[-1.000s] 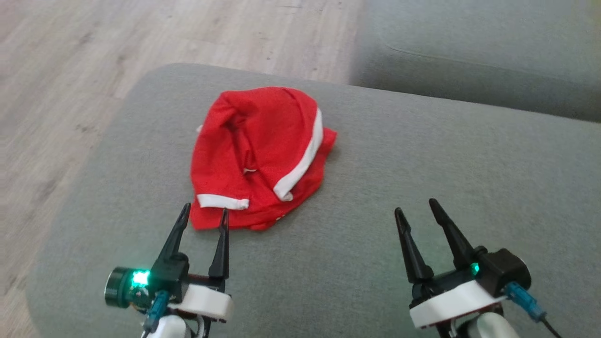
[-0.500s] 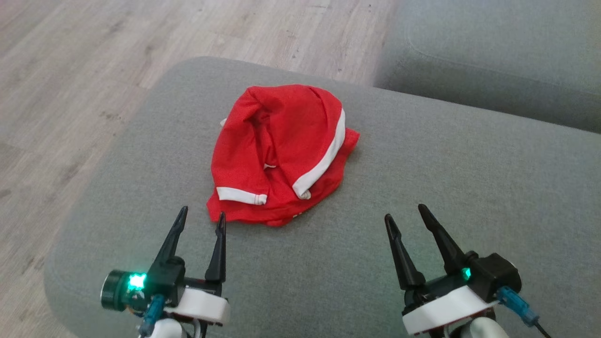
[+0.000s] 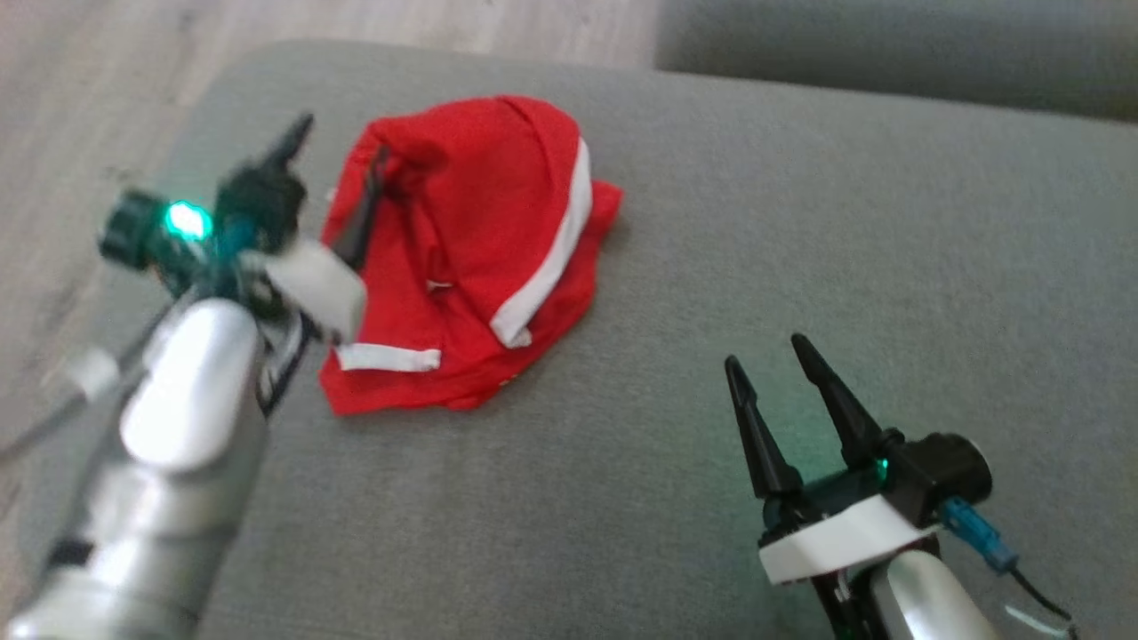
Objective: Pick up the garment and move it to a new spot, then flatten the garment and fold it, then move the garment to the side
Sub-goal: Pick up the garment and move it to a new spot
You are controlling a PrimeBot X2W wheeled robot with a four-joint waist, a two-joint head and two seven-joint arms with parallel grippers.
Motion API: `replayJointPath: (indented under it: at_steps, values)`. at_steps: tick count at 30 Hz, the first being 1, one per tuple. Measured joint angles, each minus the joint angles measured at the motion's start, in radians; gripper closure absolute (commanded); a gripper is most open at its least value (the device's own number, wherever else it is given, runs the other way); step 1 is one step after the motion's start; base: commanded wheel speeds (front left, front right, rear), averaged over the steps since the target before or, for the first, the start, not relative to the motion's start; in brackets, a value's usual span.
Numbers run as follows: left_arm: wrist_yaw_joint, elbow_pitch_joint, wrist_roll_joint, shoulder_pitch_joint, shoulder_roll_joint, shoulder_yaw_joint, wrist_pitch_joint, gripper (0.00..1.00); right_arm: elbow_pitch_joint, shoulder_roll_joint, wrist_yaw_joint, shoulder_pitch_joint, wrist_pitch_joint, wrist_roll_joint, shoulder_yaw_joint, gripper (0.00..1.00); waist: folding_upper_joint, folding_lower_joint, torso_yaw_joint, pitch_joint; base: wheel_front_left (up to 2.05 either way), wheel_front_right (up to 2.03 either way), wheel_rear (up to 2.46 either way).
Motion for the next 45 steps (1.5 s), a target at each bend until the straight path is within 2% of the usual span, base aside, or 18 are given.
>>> replayJointPath:
  at_steps: [4, 6, 10, 14, 21, 22, 23, 26, 29, 34, 39, 42, 45]
  values:
    - [-0.007, 0.096, -0.147, -0.123, 0.056, -0.136, 0.126, 0.0, 0.0, -0.001, 0.0, -0.029, 0.0, -0.001, 0.003, 0.0, 0.0, 0.0, -0.045, 0.048, 0.0, 0.0, 0.0]
    - [-0.007, 0.128, -0.253, -0.152, 0.075, -0.17, 0.171, 0.0, 0.0, -0.001, 0.0, -0.042, 0.0, -0.001, 0.005, 0.0, 0.0, 0.0001, -0.068, 0.071, 0.0, 0.0, 0.0]
    - [-0.007, 0.175, -0.367, -0.205, 0.116, -0.218, 0.21, 0.0, -0.001, -0.002, 0.0, -0.07, 0.0, 0.0, 0.011, 0.0, 0.0, 0.0001, -0.11, 0.112, 0.0, 0.0, 0.0]
    - [-0.007, 0.217, -0.383, -0.246, 0.137, -0.248, 0.23, 0.0, -0.001, -0.003, 0.0, -0.085, 0.0, 0.002, 0.013, 0.0, 0.0, 0.0, -0.135, 0.136, 0.0, 0.0, 0.0]
    - [-0.007, 0.281, -0.482, -0.279, 0.136, -0.291, 0.272, 0.0, 0.0, -0.003, 0.0, -0.092, 0.0, 0.009, 0.013, 0.0, -0.0001, 0.0, -0.167, 0.163, 0.0, 0.0, 0.0]
    - [-0.007, 0.284, -0.497, -0.281, 0.137, -0.304, 0.284, 0.57, 0.001, -0.003, 0.0, -0.093, 0.0, 0.009, 0.013, 0.0, -0.0001, -0.0001, -0.168, 0.163, 0.0, 0.0, 0.0]
    - [-0.007, 0.283, -0.507, -0.283, 0.137, -0.321, 0.289, 1.0, 0.0, -0.003, 0.0, -0.096, 0.0, 0.009, 0.013, 0.0, 0.0, -0.0002, -0.168, 0.162, 0.0, 0.0, 0.0]
    - [-0.007, 0.275, -0.546, -0.287, 0.138, -0.346, 0.273, 1.0, 0.001, -0.003, 0.0, -0.105, 0.0, 0.009, 0.013, 0.0, -0.0001, -0.0001, -0.166, 0.158, 0.0, 0.0, 0.0]
    - [-0.007, 0.27, -0.557, -0.301, 0.142, -0.355, 0.21, 1.0, 0.003, -0.003, 0.0, -0.105, 0.0, 0.01, 0.013, 0.0, 0.0, -0.0002, -0.162, 0.148, 0.0, 0.0, 0.0]
    - [-0.007, 0.249, -0.557, -0.335, 0.148, -0.355, 0.034, 1.0, 0.011, -0.003, 0.0, -0.104, 0.0, 0.018, 0.015, 0.0, -0.0001, -0.0002, -0.157, 0.115, 0.0, 0.0, 0.0]
    - [-0.007, 0.167, -0.567, -0.36, 0.137, -0.338, -0.14, 1.0, 0.012, -0.003, 0.0, -0.094, 0.0, 0.03, 0.001, 0.0, 0.0, -0.0003, -0.157, 0.062, 0.0, 0.0, 0.0]
    - [-0.007, 0.09, -0.567, -0.362, 0.132, -0.34, -0.183, 1.0, 0.011, -0.003, 0.0, -0.067, 0.0, 0.039, -0.015, 0.0, 0.0, -0.0004, -0.166, 0.017, 0.0, 0.0, 0.0]
    - [-0.006, 0.026, -0.565, -0.36, 0.129, -0.351, -0.182, 1.0, 0.009, -0.003, 0.0, -0.059, 0.0, 0.049, -0.033, 0.0, 0.0, -0.0004, -0.19, -0.002, 0.0, 0.0, 0.0]
